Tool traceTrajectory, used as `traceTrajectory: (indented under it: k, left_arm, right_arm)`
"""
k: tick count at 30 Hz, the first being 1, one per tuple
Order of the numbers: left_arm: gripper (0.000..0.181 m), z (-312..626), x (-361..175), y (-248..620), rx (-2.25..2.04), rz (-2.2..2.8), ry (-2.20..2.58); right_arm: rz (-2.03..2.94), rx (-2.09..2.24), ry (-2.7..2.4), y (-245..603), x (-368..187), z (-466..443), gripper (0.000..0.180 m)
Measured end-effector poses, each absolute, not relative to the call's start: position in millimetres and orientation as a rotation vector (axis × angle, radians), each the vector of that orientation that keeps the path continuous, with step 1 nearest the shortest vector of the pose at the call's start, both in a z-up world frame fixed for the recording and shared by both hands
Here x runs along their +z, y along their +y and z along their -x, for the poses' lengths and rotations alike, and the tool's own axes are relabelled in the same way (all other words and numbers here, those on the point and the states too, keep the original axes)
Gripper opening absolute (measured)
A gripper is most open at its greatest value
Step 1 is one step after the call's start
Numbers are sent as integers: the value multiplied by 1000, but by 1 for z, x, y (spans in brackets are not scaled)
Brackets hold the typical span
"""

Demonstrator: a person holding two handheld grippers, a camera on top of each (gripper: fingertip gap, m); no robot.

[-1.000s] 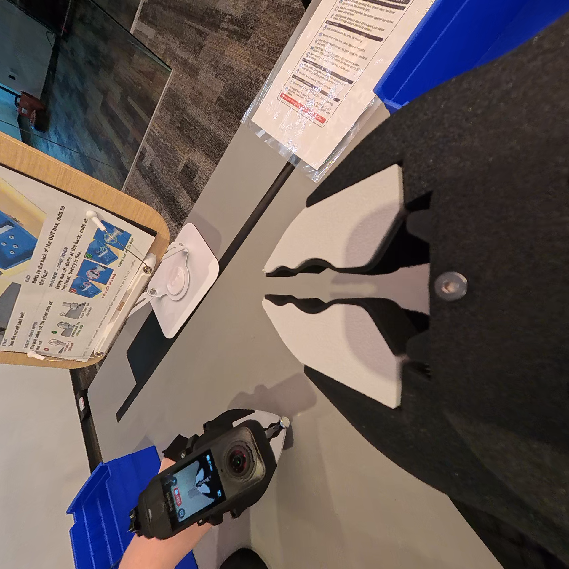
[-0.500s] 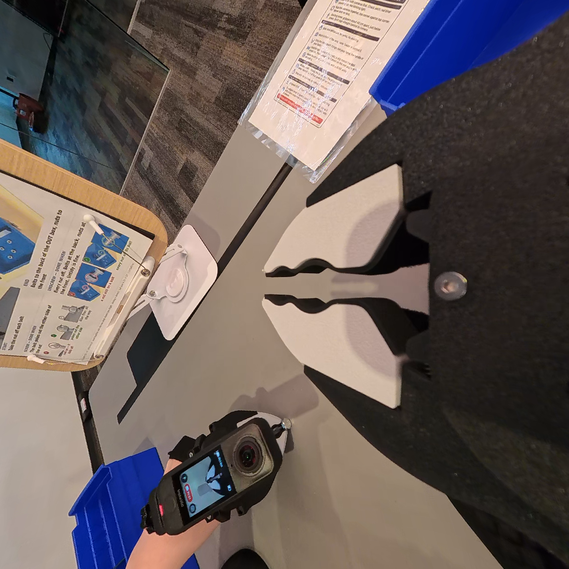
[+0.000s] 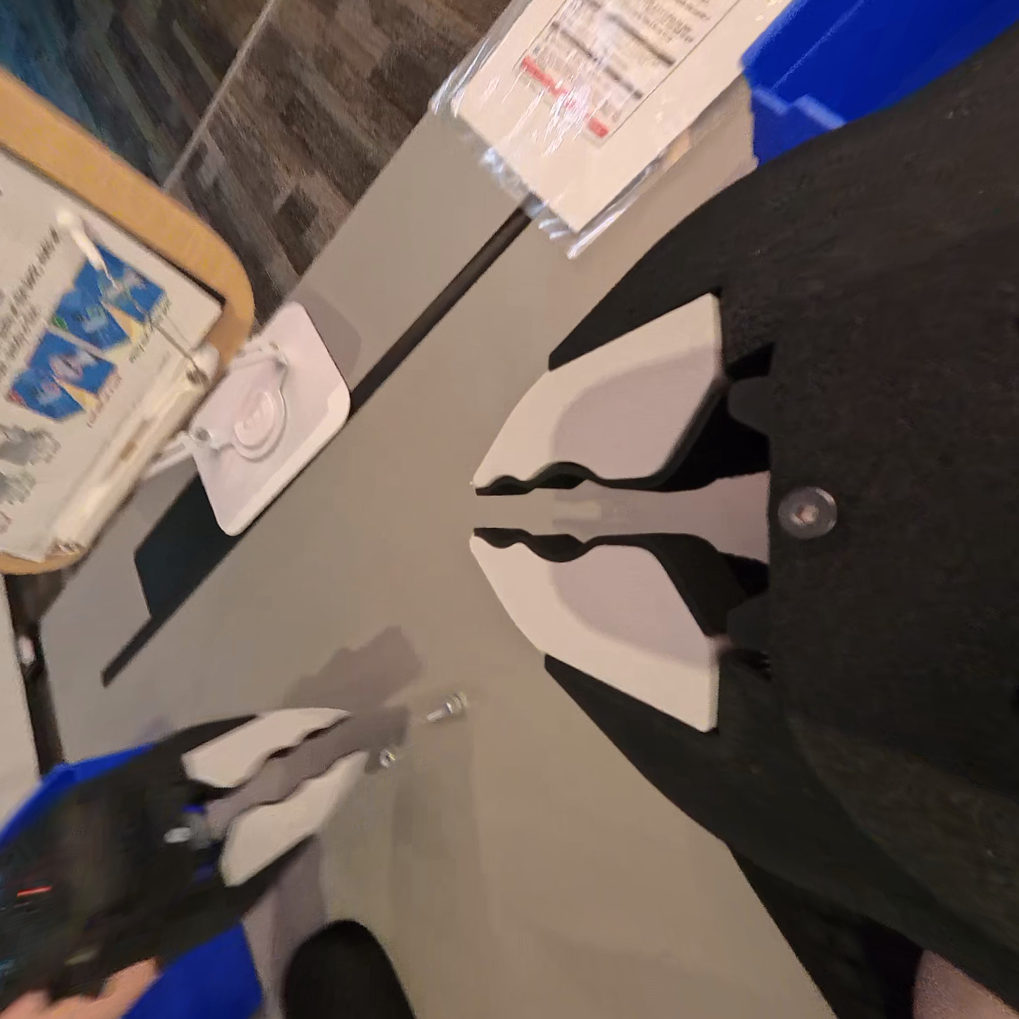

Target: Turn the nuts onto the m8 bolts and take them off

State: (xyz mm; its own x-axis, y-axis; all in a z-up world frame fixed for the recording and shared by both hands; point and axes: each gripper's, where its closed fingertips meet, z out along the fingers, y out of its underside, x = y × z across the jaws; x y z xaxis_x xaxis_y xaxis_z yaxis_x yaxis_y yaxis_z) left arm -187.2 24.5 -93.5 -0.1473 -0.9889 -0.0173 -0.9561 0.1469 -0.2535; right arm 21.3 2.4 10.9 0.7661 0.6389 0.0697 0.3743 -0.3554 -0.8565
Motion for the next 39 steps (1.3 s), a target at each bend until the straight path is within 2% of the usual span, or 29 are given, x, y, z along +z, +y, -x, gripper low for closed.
traceTrajectory:
  k: [7, 13, 21, 39]
  left_arm:
    - [27, 242, -51, 47, -471, 1958, 1749]
    - [25, 272, -44, 38, -613, 1924, 1534]
    - [25, 301, -46, 31, -619, 1929, 1478]
    - [21, 311, -44, 29, -660, 1911, 1448]
  right_arm:
    - [2086, 327, -1312, -1, -36, 85, 10]
    - [2171, 274, -1687, -4, -100, 153, 10]
    - [2265, 193, -1787, 3, -143, 176, 12]
    - [2351, 182, -1829, 5, -163, 176, 8]
